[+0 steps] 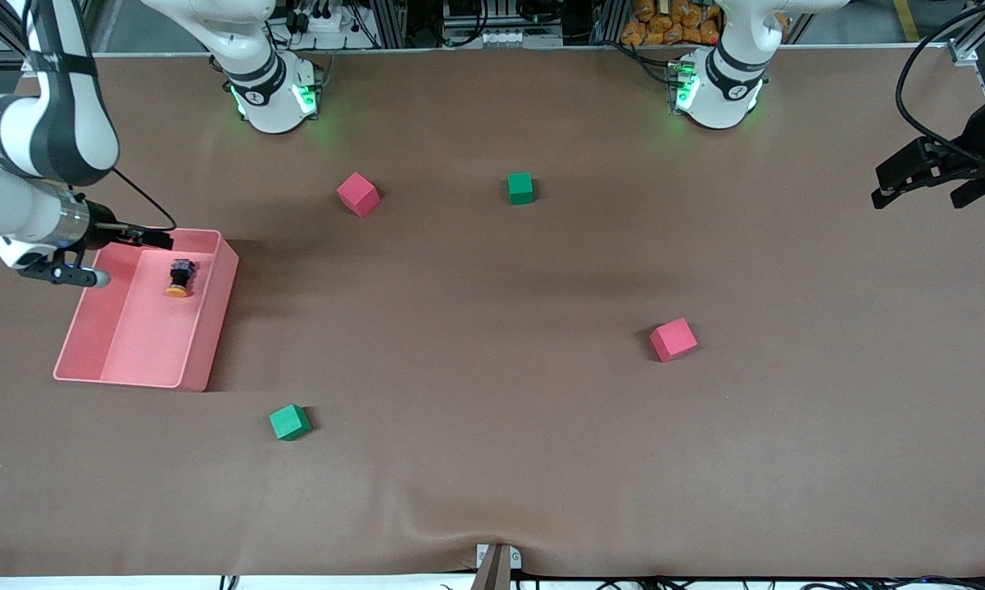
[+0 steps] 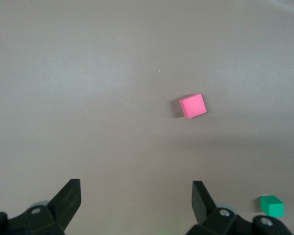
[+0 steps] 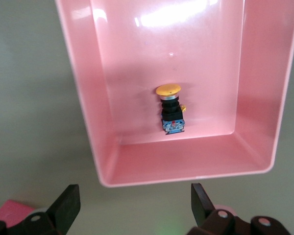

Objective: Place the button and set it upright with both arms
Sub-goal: 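Lower the right gripper around the button body and close it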

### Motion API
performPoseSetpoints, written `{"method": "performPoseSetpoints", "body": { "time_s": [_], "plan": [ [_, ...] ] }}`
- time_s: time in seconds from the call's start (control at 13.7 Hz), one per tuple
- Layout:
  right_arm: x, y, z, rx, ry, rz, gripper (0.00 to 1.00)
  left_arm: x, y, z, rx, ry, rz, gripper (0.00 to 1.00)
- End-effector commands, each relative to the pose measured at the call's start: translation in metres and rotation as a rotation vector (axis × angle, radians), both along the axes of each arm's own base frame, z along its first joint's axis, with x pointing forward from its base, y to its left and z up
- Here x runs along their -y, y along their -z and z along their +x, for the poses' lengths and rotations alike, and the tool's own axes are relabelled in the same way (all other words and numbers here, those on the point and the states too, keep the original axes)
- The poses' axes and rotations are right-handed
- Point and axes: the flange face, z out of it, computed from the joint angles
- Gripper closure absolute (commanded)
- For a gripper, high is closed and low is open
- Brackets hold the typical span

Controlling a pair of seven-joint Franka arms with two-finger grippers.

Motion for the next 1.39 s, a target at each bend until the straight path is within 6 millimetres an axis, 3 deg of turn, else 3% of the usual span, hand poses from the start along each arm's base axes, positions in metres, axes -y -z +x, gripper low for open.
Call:
{"method": "performPoseSetpoints", "body": {
  "time_s": [0.0,0.22,0.51,0.88,1.32],
  "plan": [
    [0.036,0.035,-0.009,-0.002,-0.043,0.019,0.0,-0.003,0.0,0.0,-0.008,0.008,0.017,0.0],
    [0.048,0.067,-0.004,0.019,-0.087,0.029,0.0,-0.003,-0.001,-0.001,-0.005,0.008,0.017,0.0],
    [0.067,0.095,-0.008,0.013,-0.126,0.049,0.0,-0.002,0.001,0.001,-0.01,0.011,0.018,0.0],
    [0.064,0.103,-0.005,0.02,-0.136,0.047,0.0,-0.004,0.001,0.001,-0.01,0.011,0.018,0.0],
    [0.066,0.142,-0.005,0.014,-0.149,0.042,0.0,-0.003,0.002,0.001,-0.011,0.009,0.018,0.0]
  ]
}}
